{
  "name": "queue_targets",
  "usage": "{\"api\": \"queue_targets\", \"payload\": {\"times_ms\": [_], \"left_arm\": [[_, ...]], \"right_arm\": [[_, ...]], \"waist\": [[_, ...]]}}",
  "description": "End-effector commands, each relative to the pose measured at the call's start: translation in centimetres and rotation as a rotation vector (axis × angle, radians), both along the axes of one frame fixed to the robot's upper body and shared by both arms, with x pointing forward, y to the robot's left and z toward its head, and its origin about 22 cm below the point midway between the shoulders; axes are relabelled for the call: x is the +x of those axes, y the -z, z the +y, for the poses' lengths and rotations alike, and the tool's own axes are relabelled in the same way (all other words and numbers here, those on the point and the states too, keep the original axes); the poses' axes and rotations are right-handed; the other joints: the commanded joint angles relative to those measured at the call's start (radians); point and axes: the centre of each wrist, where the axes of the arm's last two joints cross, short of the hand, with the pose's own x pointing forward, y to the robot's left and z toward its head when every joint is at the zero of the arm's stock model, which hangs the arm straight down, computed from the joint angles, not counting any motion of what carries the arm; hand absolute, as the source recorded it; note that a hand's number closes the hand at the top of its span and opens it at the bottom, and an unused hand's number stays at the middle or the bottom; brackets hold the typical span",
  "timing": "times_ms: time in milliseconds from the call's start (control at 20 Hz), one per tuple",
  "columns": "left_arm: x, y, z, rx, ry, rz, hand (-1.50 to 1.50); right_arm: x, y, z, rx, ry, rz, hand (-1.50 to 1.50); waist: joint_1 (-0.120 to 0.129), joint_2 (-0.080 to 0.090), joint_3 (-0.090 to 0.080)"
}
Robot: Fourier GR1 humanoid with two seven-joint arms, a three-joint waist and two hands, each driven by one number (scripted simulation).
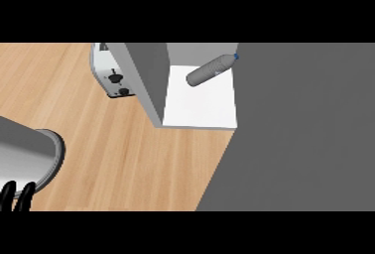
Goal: Pick up the bottled water, place it into the cabinet and close the cabinet
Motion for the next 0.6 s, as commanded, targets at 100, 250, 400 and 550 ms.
{"api": "queue_targets", "payload": {"times_ms": [100, 250, 400, 550], "left_arm": [[-1.7, -0.8, 2.1, -0.02, 0.006, 0.003, -1.5], [-2.0, -0.7, 2.6, -0.019, 0.014, -0.012, -1.5], [-2.2, -0.4, 3.1, -0.011, 0.025, -0.003, -1.5], [-2.9, -0.5, 4.3, 0.009, 0.03, 0.0, -1.5]], "right_arm": [[-0.3, -2.5, 4.5, 0.178, -0.113, 0.022, 1.5], [1.2, -1.2, 5.5, 0.22, -0.097, 0.059, 1.5], [2.0, -1.5, 6.1, 0.224, -0.092, 0.042, 1.5], [2.5, -1.7, 6.0, 0.227, -0.08, 0.07, 1.5]], "waist": [[0.018, -0.01, -0.007], [0.03, -0.006, -0.006], [0.025, -0.004, -0.005], [0.033, -0.005, -0.006]]}}
